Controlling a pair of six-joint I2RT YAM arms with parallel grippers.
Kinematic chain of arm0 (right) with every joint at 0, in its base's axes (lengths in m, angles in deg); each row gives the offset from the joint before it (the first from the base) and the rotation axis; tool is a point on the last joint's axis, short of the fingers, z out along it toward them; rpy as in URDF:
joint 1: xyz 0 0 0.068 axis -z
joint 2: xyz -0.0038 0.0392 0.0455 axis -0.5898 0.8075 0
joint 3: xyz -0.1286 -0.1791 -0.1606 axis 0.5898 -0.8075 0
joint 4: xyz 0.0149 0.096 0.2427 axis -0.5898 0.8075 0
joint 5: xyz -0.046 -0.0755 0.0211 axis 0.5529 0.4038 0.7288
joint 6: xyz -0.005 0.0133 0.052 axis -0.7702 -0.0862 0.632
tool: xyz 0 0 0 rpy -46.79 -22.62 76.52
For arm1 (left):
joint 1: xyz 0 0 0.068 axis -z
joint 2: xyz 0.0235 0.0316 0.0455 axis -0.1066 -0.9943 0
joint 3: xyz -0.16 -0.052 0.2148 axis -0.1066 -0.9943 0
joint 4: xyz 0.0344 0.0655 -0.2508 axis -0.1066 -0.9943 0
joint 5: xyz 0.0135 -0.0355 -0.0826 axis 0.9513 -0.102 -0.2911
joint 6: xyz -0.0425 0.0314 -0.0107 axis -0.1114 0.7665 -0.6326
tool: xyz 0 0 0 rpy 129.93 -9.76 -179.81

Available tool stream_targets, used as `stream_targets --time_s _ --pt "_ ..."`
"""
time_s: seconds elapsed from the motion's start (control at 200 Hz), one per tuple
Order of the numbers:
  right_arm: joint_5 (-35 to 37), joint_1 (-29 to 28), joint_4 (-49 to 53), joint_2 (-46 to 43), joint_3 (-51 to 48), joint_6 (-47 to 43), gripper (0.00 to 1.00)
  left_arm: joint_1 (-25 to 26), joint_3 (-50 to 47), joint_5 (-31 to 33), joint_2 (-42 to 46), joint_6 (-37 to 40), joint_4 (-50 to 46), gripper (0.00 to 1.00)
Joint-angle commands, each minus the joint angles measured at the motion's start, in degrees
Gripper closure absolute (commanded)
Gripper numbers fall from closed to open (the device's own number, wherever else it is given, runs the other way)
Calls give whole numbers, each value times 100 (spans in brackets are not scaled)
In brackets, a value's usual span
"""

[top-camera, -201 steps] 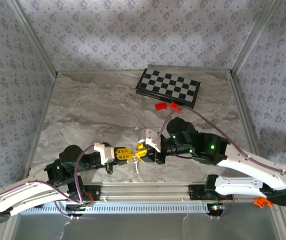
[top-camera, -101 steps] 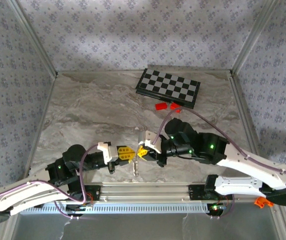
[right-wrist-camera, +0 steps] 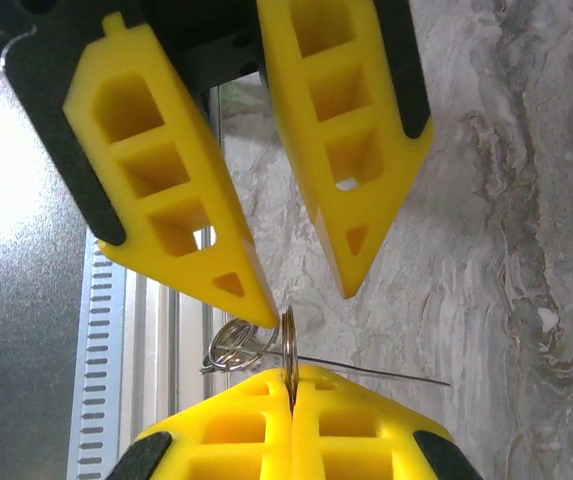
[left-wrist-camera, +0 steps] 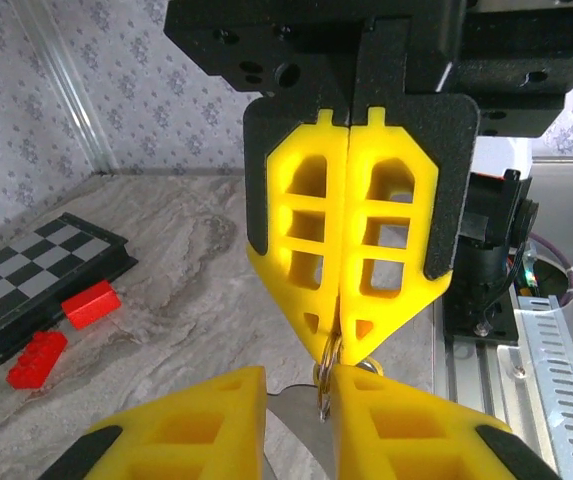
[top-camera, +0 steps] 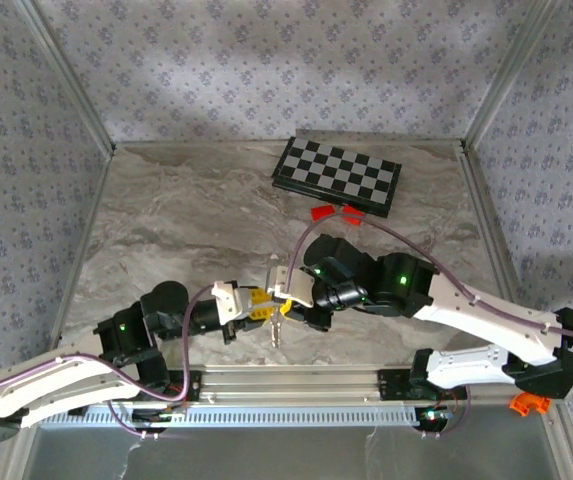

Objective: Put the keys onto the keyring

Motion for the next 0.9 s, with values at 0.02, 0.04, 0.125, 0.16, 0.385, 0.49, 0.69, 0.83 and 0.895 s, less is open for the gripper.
stream_targets --time_s 0.02,0.04,0.125,0.16,0.385,0.49,0.69,0.83,0.895 --pt "-43 -41 75 42 287 -101 100 4 236 -36 -97 104 -34 77" --pt "-55 -42 90 59 298 -99 100 -2 245 -46 -114 105 -45 77" --pt "-91 -42 101 109 321 -98 100 6 247 -93 -164 98 -51 77" --pt "-116 -46 92 118 318 -98 100 5 247 -100 -173 98 -47 77" --pt "-172 -77 85 149 291 -51 100 6 247 -122 -86 95 -4 92" --pt "-157 -94 118 130 295 -47 100 6 247 -125 -12 78 14 100" --pt "-123 -110 22 12 252 29 99 5 117 -268 253 -93 405 100" --pt "-105 -103 -374 -261 -28 277 72 2 -12 -477 452 -231 799 100" --pt "-160 -88 -606 -409 -210 425 65 -1 -97 -532 552 -269 988 100"
